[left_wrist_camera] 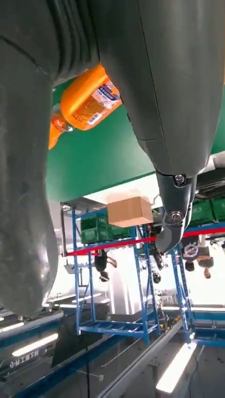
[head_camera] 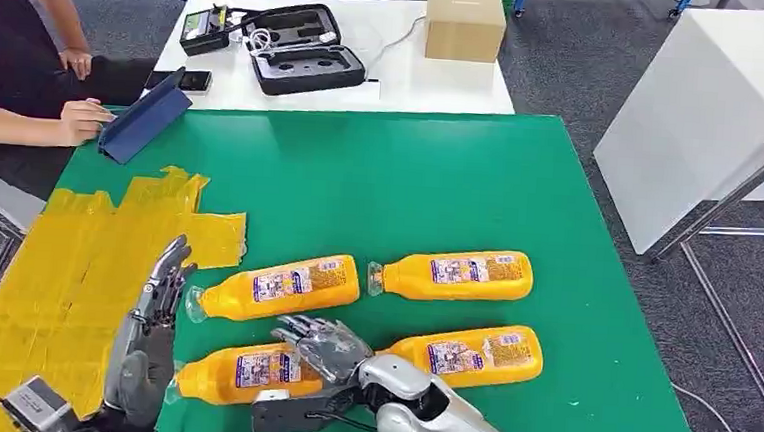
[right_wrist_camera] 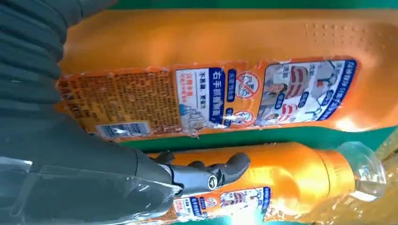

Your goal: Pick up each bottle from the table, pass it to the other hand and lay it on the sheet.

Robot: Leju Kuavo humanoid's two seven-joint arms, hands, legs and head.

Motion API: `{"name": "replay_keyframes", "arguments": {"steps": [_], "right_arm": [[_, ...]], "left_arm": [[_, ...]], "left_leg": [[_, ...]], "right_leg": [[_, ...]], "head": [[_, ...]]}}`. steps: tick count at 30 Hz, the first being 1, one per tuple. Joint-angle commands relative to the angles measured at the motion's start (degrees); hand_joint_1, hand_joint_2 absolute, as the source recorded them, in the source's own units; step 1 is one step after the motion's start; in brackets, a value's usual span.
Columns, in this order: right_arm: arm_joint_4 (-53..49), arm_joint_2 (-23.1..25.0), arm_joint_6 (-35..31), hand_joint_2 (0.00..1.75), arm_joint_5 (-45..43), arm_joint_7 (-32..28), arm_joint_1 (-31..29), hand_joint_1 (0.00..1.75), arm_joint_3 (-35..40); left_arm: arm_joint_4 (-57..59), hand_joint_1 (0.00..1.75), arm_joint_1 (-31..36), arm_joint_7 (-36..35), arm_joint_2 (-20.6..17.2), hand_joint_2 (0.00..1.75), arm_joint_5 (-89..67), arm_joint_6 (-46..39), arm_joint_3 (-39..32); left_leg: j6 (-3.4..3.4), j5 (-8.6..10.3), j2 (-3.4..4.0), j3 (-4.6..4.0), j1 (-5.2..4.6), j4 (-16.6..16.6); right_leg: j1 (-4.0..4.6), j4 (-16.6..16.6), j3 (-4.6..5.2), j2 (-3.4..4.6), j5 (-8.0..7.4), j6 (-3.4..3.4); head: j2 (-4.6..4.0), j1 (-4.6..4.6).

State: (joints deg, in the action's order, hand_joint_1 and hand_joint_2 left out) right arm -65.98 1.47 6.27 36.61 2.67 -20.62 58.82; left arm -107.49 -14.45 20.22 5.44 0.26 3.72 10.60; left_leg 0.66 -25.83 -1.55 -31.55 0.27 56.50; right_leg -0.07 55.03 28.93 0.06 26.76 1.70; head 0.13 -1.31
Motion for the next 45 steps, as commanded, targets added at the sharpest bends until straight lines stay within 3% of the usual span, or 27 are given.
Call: {"name": "replay_keyframes", "arguments": {"steps": [1,2,3,17,24,25,28,32,39,42,45], "right_arm": [[17.9,3.5,4.5,1.75,-2.3,-0.8,-4.7,0.49,8.5],[19.7,3.8,4.7,1.75,-2.3,-1.0,-4.8,1.69,9.5],[20.9,4.0,5.6,1.75,-2.5,-1.0,-4.9,1.75,10.1],[22.2,4.5,6.0,1.75,-3.3,1.0,-4.1,1.75,10.7],[23.8,2.2,0.6,1.75,-6.0,0.2,-1.9,1.75,5.9],[23.2,2.1,-1.3,1.75,-7.2,-0.3,-1.1,1.75,3.8],[17.4,1.4,-4.0,1.75,-10.6,-1.0,1.9,1.75,-2.2],[10.3,0.1,-5.3,1.75,-12.6,-1.0,4.3,1.75,-5.7],[8.7,0.0,-6.3,1.75,-13.3,-2.1,5.3,1.75,-7.0],[-0.5,-1.8,-8.7,1.75,-14.7,-4.2,9.1,1.75,-10.8],[-11.5,-3.4,-9.7,1.75,-15.7,-6.0,13.7,1.75,-14.7]], "left_arm": [[5.7,0.0,4.2,-0.2,-1.8,0.0,1.2,0.4,1.8],[6.1,0.0,4.6,-0.3,-1.7,0.0,1.4,0.4,1.9],[6.4,0.0,4.8,-0.3,-1.7,0.0,1.7,0.5,1.9],[6.2,0.0,6.8,-1.6,-0.4,0.0,3.7,-2.2,1.2],[2.9,0.0,6.0,3.4,3.7,0.0,-5.5,-23.7,-6.2],[2.4,0.0,5.8,4.0,4.2,1.75,-7.9,-27.3,-7.5],[0.2,0.0,5.0,6.6,5.4,1.75,-13.1,-37.2,-11.6],[-1.6,0.0,3.7,7.2,5.7,1.75,-14.1,-41.1,-14.6],[-1.3,0.0,3.7,7.5,6.0,1.75,-14.2,-42.1,-14.8],[-1.2,0.0,3.0,5.9,5.3,1.75,-12.3,-41.4,-16.8],[0.4,0.0,2.5,1.3,4.5,1.75,-5.0,-31.8,-16.5]], "left_leg": [[-0.02,0.03,0.06,0.21,-0.01,-0.1],[-0.03,0.03,0.13,0.33,0.02,-0.2],[-0.03,0.04,0.12,0.34,0.03,-0.2],[-0.19,-0.1,0.3,1.13,0.08,-0.2],[-0.19,-0.1,0.38,1.26,0.1,-0.2],[-0.19,-0.15,0.41,1.34,0.08,-0.2],[-0.19,-0.16,0.42,1.35,0.08,-0.1],[-0.18,-0.13,0.5,1.26,0.11,-0.1],[-0.16,-0.16,0.37,1.3,0.07,-0.1],[-0.15,-0.16,0.34,1.21,0.02,-0.1],[-0.15,-0.17,0.27,1.05,0.01,-0.1]], "right_leg": [[-0.01,-0.1,-0.2,-0.02,-0.02,0.0],[0.03,-0.2,-0.31,0.0,-0.04,-0.01],[0.04,-0.2,-0.33,-0.02,-0.04,-0.01],[0.09,-0.2,-0.38,0.3,0.0,-0.08],[0.11,-0.3,-0.52,0.35,-0.02,-0.07],[0.09,-0.2,-0.57,0.42,0.02,-0.07],[0.1,-0.2,-0.57,0.43,0.03,-0.07],[0.13,-0.2,-0.51,0.47,-0.02,-0.06],[0.09,-0.1,-0.63,0.45,0.03,-0.06],[0.03,-0.1,-0.61,0.44,0.05,-0.06],[0.02,-0.1,-0.74,0.37,0.07,-0.04]], "head": [[0.0,0.0],[0.0,-0.02],[0.0,0.0],[0.0,0.0],[0.0,0.0],[0.0,-0.02],[0.0,-0.02],[0.0,0.0],[0.0,0.0],[0.0,0.0],[0.0,0.0]]}}
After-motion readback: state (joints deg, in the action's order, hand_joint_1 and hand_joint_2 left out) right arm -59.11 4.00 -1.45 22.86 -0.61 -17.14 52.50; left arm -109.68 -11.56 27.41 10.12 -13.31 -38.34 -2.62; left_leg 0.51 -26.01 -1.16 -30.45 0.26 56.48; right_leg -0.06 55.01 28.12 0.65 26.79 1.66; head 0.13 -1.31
